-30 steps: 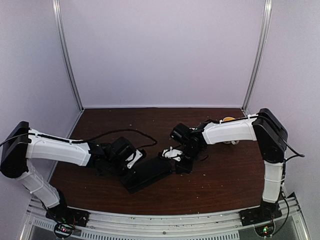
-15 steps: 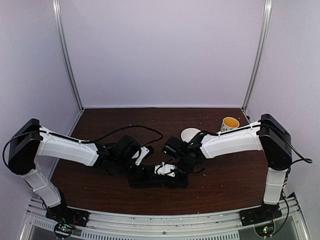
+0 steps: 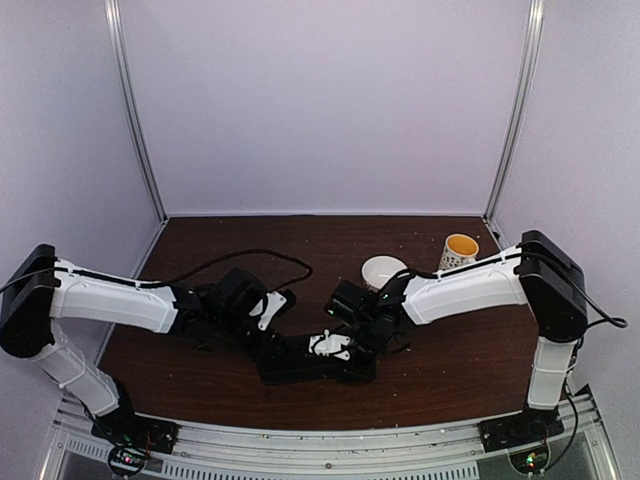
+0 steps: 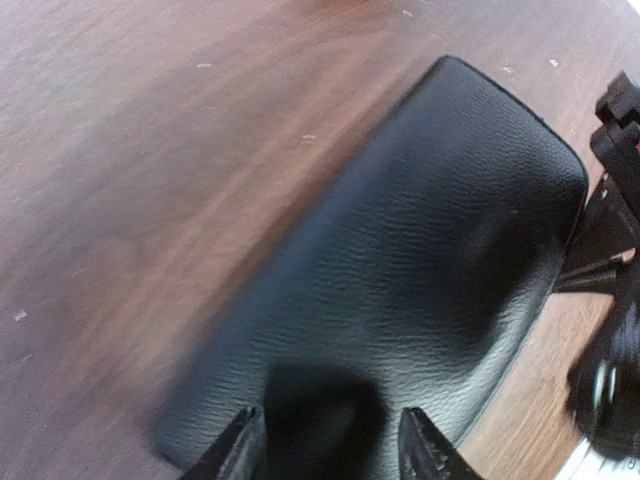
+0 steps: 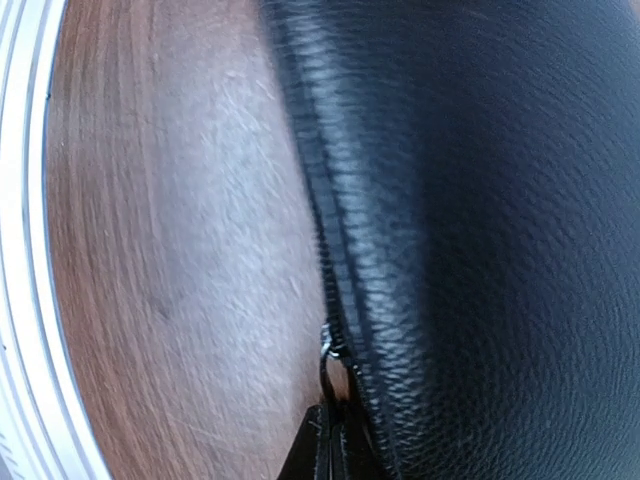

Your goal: Sort the hair-cutting tools

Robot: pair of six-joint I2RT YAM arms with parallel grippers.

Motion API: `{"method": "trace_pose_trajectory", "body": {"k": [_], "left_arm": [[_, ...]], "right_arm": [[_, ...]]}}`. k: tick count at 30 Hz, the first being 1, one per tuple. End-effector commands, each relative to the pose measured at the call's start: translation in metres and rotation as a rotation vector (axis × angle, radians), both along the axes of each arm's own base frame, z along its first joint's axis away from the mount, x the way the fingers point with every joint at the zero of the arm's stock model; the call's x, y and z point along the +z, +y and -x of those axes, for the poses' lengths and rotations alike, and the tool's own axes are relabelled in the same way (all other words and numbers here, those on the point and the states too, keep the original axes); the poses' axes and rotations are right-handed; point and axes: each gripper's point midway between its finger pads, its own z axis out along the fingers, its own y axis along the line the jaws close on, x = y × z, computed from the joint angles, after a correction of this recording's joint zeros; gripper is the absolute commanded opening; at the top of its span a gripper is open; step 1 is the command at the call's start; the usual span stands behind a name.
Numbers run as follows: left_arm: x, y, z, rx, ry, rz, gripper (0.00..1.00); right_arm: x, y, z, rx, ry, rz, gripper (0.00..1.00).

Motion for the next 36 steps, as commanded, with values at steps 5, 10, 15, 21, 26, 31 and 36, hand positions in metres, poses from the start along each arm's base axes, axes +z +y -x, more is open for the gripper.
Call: {"method": "trace_pose_trajectory", "body": {"k": [5, 10, 15, 21, 26, 31, 36], "left_arm": [[-0.023, 0.042, -0.048, 0.146, 0.127, -0.090, 0.49], [-0.036, 0.038, -0.046, 0.137, 0.198, -0.079, 0.43], [-0.028, 0.029, -0.031, 0.090, 0.230, -0.002, 0.40], [-0.022, 0.008, -0.004, 0.006, 0.224, 0.025, 0.37], [0.014, 0.005, -0.006, -0.041, 0.011, 0.011, 0.37], [0.048, -0.009, 0.016, -0.261, -0.279, -0.017, 0.44], [0.044, -0.034, 0.049, -0.452, -0.369, -0.067, 0.44]], "right_arm": [[0.009, -0.027, -0.045, -0.097, -0.075, 0.031, 0.00], [0.019, -0.024, -0.093, -0.147, -0.150, 0.041, 0.00], [0.018, -0.012, -0.113, -0.144, -0.184, 0.045, 0.00], [0.012, -0.007, -0.118, -0.135, -0.192, 0.047, 0.00], [0.004, -0.012, -0.116, -0.130, -0.193, 0.063, 0.00], [0.002, -0.010, -0.114, -0.128, -0.186, 0.057, 0.00], [0.003, -0.008, -0.115, -0.130, -0.184, 0.049, 0.00]]}}
